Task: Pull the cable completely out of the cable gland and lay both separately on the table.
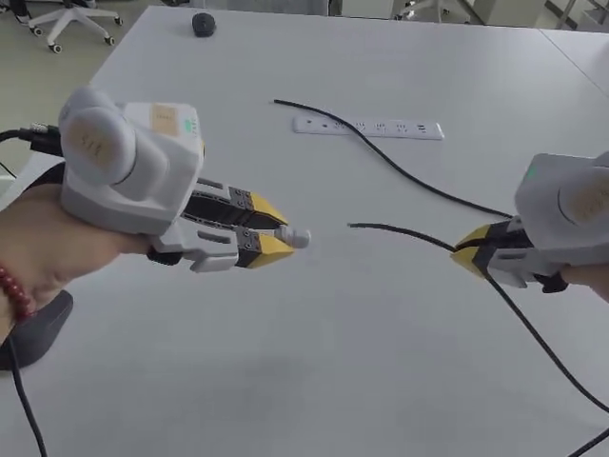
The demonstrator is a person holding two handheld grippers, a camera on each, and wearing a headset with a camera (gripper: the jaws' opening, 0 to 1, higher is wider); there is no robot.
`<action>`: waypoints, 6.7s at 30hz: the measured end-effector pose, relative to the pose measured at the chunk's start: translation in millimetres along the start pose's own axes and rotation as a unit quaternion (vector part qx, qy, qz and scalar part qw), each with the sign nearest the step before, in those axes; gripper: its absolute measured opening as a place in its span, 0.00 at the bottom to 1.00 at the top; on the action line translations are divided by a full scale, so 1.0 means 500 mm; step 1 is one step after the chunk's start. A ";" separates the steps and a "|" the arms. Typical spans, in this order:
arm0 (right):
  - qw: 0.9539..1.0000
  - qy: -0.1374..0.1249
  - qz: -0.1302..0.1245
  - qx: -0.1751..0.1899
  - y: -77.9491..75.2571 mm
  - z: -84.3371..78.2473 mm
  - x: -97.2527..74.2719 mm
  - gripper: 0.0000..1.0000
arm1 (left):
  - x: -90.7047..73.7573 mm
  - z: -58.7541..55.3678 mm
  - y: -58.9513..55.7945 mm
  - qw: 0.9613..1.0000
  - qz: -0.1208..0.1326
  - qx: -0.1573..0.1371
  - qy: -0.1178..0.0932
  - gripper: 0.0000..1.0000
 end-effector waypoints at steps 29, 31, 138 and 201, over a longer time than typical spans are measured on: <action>0.995 0.030 0.011 0.095 -0.089 0.023 0.224 0.00 | 0.089 -0.057 0.004 1.000 -0.005 -0.029 0.006 0.16; 0.995 0.036 0.011 0.093 -0.086 0.019 0.231 0.00 | 0.089 -0.061 0.004 1.000 -0.005 -0.027 0.010 0.16; 0.973 -0.193 -0.029 0.126 0.039 0.044 -0.010 1.00 | 0.118 -0.101 0.012 0.998 0.018 -0.052 0.018 0.16; 0.974 -0.191 -0.036 0.120 0.048 0.047 -0.032 0.99 | 0.097 -0.148 0.077 0.986 0.132 -0.103 -0.003 0.51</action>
Point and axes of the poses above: the centre of the closed fingertips' face, and the gripper's own axes: x roughly forward along the fingers, y roughly to its left, z roughly out of its top, the point moved 5 cm from there along -x, roughly backward along the fingers, and after that the axes turned 1 degree about x, right-handed, at the moved point
